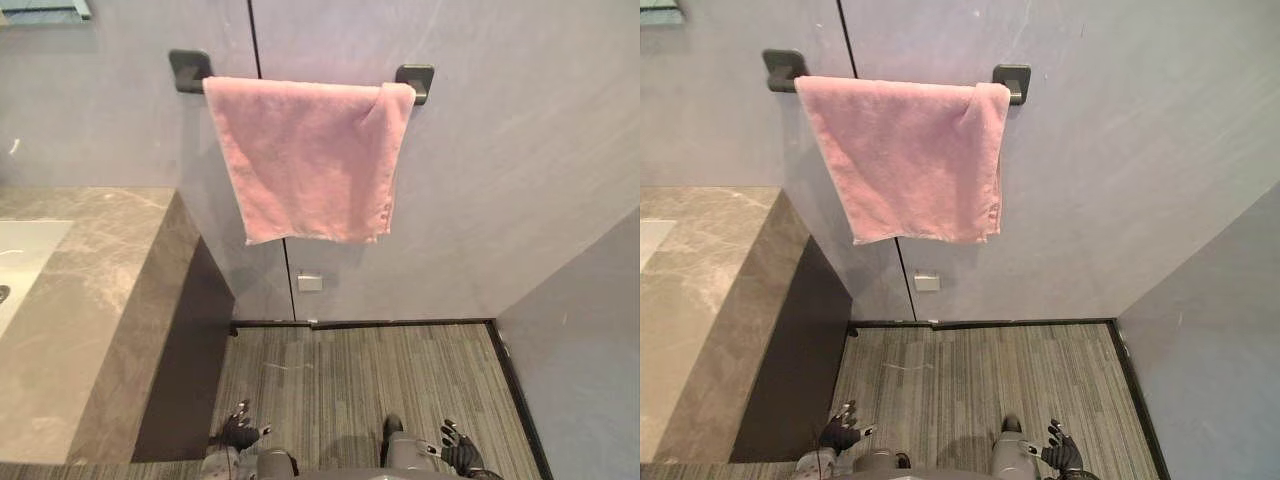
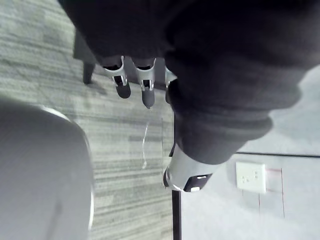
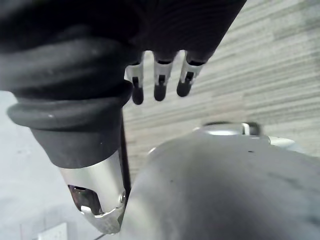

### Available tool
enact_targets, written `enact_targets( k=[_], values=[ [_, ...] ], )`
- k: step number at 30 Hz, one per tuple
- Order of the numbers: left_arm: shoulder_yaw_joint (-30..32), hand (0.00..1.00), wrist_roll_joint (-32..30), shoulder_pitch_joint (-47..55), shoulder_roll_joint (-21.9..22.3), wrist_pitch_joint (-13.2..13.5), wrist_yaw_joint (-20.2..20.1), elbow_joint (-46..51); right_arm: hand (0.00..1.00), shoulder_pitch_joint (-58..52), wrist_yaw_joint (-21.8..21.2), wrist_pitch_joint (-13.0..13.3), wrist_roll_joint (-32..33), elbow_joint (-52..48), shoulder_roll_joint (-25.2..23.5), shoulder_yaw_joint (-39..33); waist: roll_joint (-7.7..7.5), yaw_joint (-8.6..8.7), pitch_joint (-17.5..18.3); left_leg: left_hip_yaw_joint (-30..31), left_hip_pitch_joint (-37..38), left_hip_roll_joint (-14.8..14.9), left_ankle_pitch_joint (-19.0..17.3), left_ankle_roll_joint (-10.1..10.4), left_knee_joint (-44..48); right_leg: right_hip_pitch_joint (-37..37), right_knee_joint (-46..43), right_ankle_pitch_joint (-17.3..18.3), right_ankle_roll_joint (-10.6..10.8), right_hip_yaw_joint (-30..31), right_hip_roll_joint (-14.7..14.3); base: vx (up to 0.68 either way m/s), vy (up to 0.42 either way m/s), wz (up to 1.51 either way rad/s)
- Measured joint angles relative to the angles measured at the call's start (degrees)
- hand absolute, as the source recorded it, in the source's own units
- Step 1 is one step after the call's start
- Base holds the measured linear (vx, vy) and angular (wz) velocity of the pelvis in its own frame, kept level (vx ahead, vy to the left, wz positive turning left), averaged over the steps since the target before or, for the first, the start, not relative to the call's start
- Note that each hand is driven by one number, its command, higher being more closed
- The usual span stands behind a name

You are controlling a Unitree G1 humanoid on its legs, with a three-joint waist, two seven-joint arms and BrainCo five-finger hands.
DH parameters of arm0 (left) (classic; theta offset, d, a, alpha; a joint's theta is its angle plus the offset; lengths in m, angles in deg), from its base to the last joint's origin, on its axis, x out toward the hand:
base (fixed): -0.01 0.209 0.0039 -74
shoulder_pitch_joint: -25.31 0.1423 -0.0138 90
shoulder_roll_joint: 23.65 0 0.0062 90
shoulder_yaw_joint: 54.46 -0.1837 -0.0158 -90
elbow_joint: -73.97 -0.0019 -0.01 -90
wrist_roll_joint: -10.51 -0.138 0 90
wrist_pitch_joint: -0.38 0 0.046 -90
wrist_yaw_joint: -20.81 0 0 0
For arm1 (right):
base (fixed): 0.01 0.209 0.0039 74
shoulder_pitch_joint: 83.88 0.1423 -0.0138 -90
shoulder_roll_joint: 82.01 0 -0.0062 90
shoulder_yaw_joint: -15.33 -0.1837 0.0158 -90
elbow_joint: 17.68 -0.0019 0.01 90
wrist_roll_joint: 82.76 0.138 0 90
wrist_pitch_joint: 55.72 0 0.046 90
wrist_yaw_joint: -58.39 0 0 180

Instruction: Organize washtable

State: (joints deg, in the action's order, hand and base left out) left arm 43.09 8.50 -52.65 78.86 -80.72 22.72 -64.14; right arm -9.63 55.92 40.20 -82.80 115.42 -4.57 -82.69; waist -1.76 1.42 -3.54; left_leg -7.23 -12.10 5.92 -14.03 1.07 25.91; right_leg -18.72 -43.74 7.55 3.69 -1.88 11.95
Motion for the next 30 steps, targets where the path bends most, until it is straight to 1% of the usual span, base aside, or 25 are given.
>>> enact_targets(
  k=[1,2,3,4,5,6,7,8,10,11,12,13,15,16,17,18,19,20,22,23,24,26,27,28,30],
  values=[
    [0.24,0.00,-0.34,0.41,-0.23,0.17,0.30,0.78,0.00,0.17,-0.08,0.15,-0.79,-0.74,-0.07,0.19,-0.50,-1.04,0.34,-0.72,0.19,-0.33,1.81,0.25,-1.46,1.62,-6.98,1.67,1.34,1.34,-0.16,-0.21,-0.025,-0.21],
    [0.81,0.00,-0.41,0.46,-0.22,0.12,0.50,0.62,0.00,0.25,-0.17,0.23,-1.12,-0.73,-0.57,0.19,-0.92,-1.06,0.82,-0.56,-0.07,-0.77,3.64,0.46,-3.35,3.68,-8.49,2.64,2.86,2.72,-0.83,-0.26,-0.104,-0.07],
    [1.26,0.00,-0.40,0.49,-0.18,0.07,0.55,0.45,0.00,0.27,-0.20,0.27,-1.12,-0.73,-1.00,0.24,-1.25,-1.11,1.30,-0.17,-0.61,-1.14,5.04,0.66,-4.54,5.40,-7.97,3.29,4.01,4.11,-1.58,-0.23,-0.195,0.37],
    [2.19,0.00,-0.34,0.54,0.17,0.12,0.56,0.39,0.00,0.27,-0.23,0.32,-1.11,-0.68,-1.07,0.88,-2.15,-1.57,2.34,1.55,-2.84,-1.99,7.82,1.06,-5.83,9.96,-2.30,6.50,5.81,7.28,-3.76,-0.27,-0.277,0.59],
    [2.40,0.00,-0.21,0.34,0.65,0.21,0.63,0.87,0.00,0.73,-0.17,0.27,-1.11,-0.49,-0.36,1.05,-2.33,-2.41,2.73,3.04,-5.45,-2.15,10.07,1.40,-6.03,12.10,5.08,10.46,5.16,8.85,-5.05,-0.24,-0.249,0.70],
    [3.22,0.00,-0.17,0.34,1.15,0.32,0.62,0.87,0.00,1.00,-0.10,0.26,-1.10,-0.32,0.09,1.06,-2.19,-2.59,2.65,3.77,-6.76,-2.09,11.99,1.48,-6.97,12.75,8.91,11.93,3.82,8.79,-5.49,-0.27,-0.243,0.65],
    [4.14,0.00,0.51,0.19,2.32,0.45,0.78,1.34,0.00,2.17,0.19,0.34,-1.07,0.87,0.91,1.11,-1.29,-3.71,2.49,5.04,-8.44,-1.83,15.98,2.05,-10.16,13.86,14.64,14.28,2.31,7.84,-6.41,-0.34,-0.232,0.56],
    [3.80,0.00,0.94,0.09,2.64,0.50,0.90,1.56,0.00,3.49,0.77,0.32,-1.06,1.51,1.35,1.36,-1.14,-4.08,2.49,5.96,-9.89,-1.69,19.20,2.41,-12.72,13.50,17.09,15.81,0.43,7.48,-7.12,-0.44,-0.273,0.74],
    [3.82,0.00,1.41,-0.03,3.24,0.23,1.22,1.40,0.00,5.67,1.58,0.41,-1.06,2.81,2.42,1.45,0.84,-3.65,0.69,8.70,-9.88,-0.82,26.00,2.97,-19.58,12.88,17.78,16.11,-1.90,3.66,-9.85,-0.39,-0.163,1.14],
    [4.52,0.00,1.81,-0.09,3.87,0.23,1.52,2.22,0.00,6.41,2.38,0.13,-1.08,4.44,2.47,0.65,1.54,-3.81,-0.45,4.59,-9.32,1.40,20.71,0.73,-23.98,12.64,17.90,14.95,-3.88,-1.58,-10.37,-0.37,-0.090,1.55],
    [4.66,0.00,2.06,-0.36,3.85,0.31,1.78,2.64,0.00,6.42,2.60,0.13,-1.15,4.77,2.07,-0.15,0.64,-3.78,-0.93,0.30,-10.22,1.96,17.17,-2.35,-23.13,12.51,18.00,14.43,-4.44,-4.15,-9.58,-0.52,-0.148,1.75],
    [5.11,0.00,2.30,-1.00,3.69,0.41,1.94,3.11,0.00,6.55,2.83,0.11,-1.45,4.86,1.76,-0.58,-0.10,-3.84,-1.89,-3.74,-11.80,2.81,17.08,-2.64,-18.67,12.56,17.86,13.93,-4.73,-7.16,-8.39,-0.40,-0.131,1.69],
    [6.78,0.00,2.27,-1.14,3.95,0.42,2.01,3.51,0.00,5.79,3.60,0.10,-2.71,4.96,2.13,-0.62,-0.84,-3.87,-2.07,-7.77,-14.21,5.20,15.31,-4.32,2.18,12.75,18.11,12.29,-5.37,-14.45,-5.56,-0.39,-0.084,1.61],
    [7.21,0.00,2.02,-1.05,3.96,0.42,2.10,3.45,0.00,5.54,3.60,0.11,-2.83,5.01,2.21,-0.64,-0.78,-3.87,-2.08,-7.73,-13.59,6.16,14.02,-4.51,5.83,13.14,18.69,11.74,-5.16,-15.78,-5.26,-0.27,0.012,1.24],
    [8.59,0.00,1.13,-1.05,4.03,0.38,2.11,2.56,0.00,5.36,3.62,0.23,-2.83,5.32,1.81,-1.64,-0.60,-3.89,-2.04,-7.53,-11.09,9.40,10.06,-3.38,11.93,13.85,20.14,10.20,-4.83,-18.63,-4.85,-0.20,0.074,1.17],
    [9.31,0.00,1.03,-1.09,3.98,0.33,2.13,1.73,0.00,5.61,3.60,0.46,-2.83,6.77,1.29,-3.12,-0.53,-3.82,-1.95,-6.91,-8.51,12.19,8.48,-2.81,14.01,14.04,20.74,9.23,-4.42,-20.86,-4.21,-0.17,0.109,1.20],
    [9.84,0.00,0.98,-1.14,3.96,0.35,2.10,1.19,0.00,5.94,3.61,0.43,-2.84,8.08,1.11,-3.71,-0.54,-3.70,-1.95,-6.87,-7.01,13.81,8.33,-2.74,14.52,13.90,20.96,8.76,-4.10,-22.15,-3.72,-0.17,0.232,1.27],
    [11.37,0.00,0.97,-1.47,3.96,0.13,2.13,-0.09,0.00,6.48,3.60,0.28,-2.84,11.31,0.43,-5.52,-0.35,-3.52,-1.84,-6.71,-4.13,17.46,8.42,-2.60,13.87,13.36,21.18,7.71,-2.93,-25.01,-2.38,-0.11,0.181,1.09],
    [12.98,0.00,1.09,-1.76,3.99,-0.42,2.23,-2.02,0.00,7.01,3.63,0.05,-2.82,14.72,0.42,-7.06,0.41,-3.46,-1.39,-6.21,-0.50,20.13,9.66,-1.24,8.58,13.01,21.56,6.17,-0.64,-28.74,-0.13,-0.10,0.301,1.41],
    [13.36,0.00,1.25,-1.74,3.95,-1.21,2.59,-3.03,0.00,6.95,3.66,-0.06,-2.66,16.18,1.21,-8.60,1.83,-3.23,-0.60,-5.35,2.78,19.07,10.50,3.33,0.10,13.11,22.15,4.66,1.40,-31.31,1.17,-0.08,0.427,1.44],
    [13.34,0.00,1.27,-1.75,3.85,-1.32,2.80,-3.48,0.00,7.40,3.71,-0.17,-2.42,17.06,1.18,-9.37,1.91,-2.79,-0.65,-5.66,2.73,17.95,9.43,4.85,-1.57,13.51,23.27,3.35,1.16,-31.85,1.57,-0.08,0.594,1.40],
    [12.86,0.00,1.19,-0.76,1.20,-2.15,3.21,-4.35,0.00,8.67,3.79,-0.17,-1.53,18.95,0.58,-9.87,1.40,-2.25,-0.74,-4.72,1.78,13.72,7.50,8.30,-5.57,16.91,29.62,-2.58,1.75,-34.73,3.60,-0.04,0.628,1.25],
    [12.78,0.00,1.17,-0.49,0.66,-2.27,3.27,-4.40,0.00,8.84,3.82,-0.11,-1.53,18.92,0.23,-10.21,1.00,-2.17,-0.65,-4.10,1.70,12.52,7.19,8.77,-6.13,17.76,30.49,-3.48,2.22,-35.65,4.45,0.02,0.514,1.09],
    [12.35,0.00,1.10,-0.36,-0.36,-2.32,3.31,-4.44,0.00,9.22,3.82,-0.11,-1.57,18.93,-0.42,-10.51,-0.10,-2.31,-0.47,-3.12,0.91,9.50,6.99,8.95,-5.88,19.09,31.33,-5.12,3.20,-36.65,6.92,0.03,0.474,1.15],
    [10.91,0.00,0.22,-0.49,-0.73,-2.16,3.39,-4.57,0.00,9.23,3.80,-0.13,-1.86,18.78,-0.62,-11.11,-0.03,-2.29,-0.43,-0.01,-1.86,5.43,5.66,6.73,-2.71,20.62,30.05,-7.02,3.39,-37.37,10.43,0.02,0.417,1.16]
  ],
)
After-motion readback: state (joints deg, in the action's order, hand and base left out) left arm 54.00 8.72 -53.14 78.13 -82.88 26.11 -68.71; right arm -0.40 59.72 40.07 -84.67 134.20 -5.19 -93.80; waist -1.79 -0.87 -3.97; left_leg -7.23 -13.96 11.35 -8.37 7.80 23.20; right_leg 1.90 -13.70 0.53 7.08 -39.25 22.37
